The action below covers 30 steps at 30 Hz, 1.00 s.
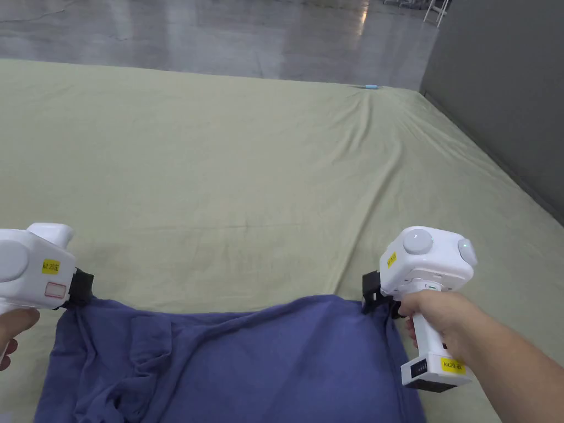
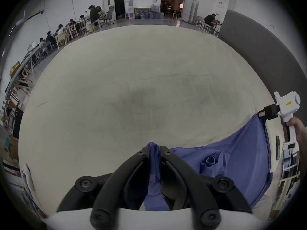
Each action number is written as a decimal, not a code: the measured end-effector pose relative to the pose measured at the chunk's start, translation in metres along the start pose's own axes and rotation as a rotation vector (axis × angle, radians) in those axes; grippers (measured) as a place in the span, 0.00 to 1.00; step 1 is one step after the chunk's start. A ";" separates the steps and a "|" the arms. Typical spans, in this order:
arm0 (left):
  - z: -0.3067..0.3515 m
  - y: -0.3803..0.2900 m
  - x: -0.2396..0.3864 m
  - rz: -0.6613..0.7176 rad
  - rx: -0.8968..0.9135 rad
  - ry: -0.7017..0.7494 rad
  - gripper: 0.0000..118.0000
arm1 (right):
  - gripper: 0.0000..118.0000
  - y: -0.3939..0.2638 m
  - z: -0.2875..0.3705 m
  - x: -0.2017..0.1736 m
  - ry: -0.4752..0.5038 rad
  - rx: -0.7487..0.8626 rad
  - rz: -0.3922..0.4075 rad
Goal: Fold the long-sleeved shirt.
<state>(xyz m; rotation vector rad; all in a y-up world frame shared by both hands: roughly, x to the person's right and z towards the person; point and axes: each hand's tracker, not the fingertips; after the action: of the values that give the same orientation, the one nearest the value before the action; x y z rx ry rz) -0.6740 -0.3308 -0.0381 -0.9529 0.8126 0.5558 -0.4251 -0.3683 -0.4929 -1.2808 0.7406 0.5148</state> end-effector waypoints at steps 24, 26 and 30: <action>0.141 -0.136 -0.019 -0.061 -0.021 -0.139 0.03 | 0.00 -0.185 0.147 0.047 0.066 0.273 0.481; 0.150 -0.161 -0.022 -0.060 -0.048 -0.141 0.03 | 0.00 -0.213 0.144 0.058 0.069 0.247 0.470; 0.163 -0.207 -0.024 -0.067 -0.092 -0.135 0.03 | 0.00 -0.262 0.136 0.071 0.054 0.185 0.433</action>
<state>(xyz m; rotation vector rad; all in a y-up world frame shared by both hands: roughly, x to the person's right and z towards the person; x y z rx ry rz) -0.4794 -0.2896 0.1367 -1.0123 0.6366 0.5962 -0.1627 -0.2997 -0.3564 -0.9649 1.0949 0.7430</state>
